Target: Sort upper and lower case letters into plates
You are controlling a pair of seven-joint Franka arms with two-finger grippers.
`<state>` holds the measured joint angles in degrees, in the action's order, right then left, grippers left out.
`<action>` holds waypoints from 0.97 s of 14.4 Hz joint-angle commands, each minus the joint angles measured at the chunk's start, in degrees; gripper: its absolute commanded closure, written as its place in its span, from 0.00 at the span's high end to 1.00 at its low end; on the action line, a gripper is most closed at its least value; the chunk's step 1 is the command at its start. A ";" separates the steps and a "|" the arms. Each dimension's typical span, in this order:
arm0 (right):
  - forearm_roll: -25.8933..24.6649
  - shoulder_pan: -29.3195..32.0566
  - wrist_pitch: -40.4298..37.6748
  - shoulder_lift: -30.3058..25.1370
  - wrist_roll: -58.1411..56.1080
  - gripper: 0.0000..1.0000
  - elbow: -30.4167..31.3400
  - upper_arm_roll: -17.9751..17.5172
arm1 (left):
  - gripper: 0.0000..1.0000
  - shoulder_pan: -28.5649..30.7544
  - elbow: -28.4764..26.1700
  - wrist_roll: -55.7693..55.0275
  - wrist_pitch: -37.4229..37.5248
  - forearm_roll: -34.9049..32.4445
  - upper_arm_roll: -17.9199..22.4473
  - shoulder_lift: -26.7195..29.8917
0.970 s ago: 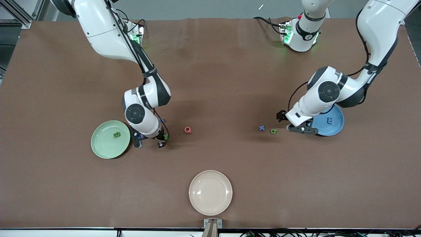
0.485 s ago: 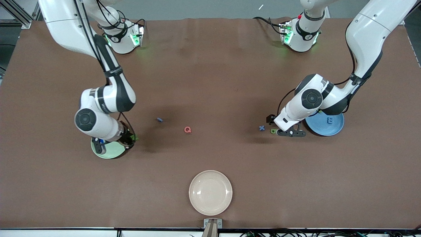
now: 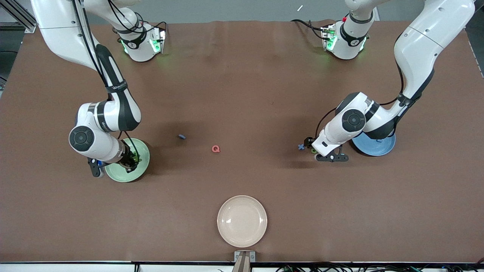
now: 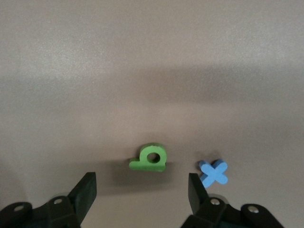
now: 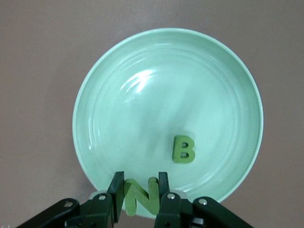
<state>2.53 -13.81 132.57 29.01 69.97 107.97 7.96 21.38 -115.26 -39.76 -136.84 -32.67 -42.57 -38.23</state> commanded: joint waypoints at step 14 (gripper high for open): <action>-0.86 1.77 -7.70 0.37 -3.86 1.00 -3.27 -0.75 | 0.49 -4.24 3.02 -4.01 0.52 -2.56 3.55 -1.93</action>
<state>2.22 -13.08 133.57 33.35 68.59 106.96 7.95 17.66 -113.47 -41.69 -136.84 -32.81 -39.25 -39.14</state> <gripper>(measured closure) 0.225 0.480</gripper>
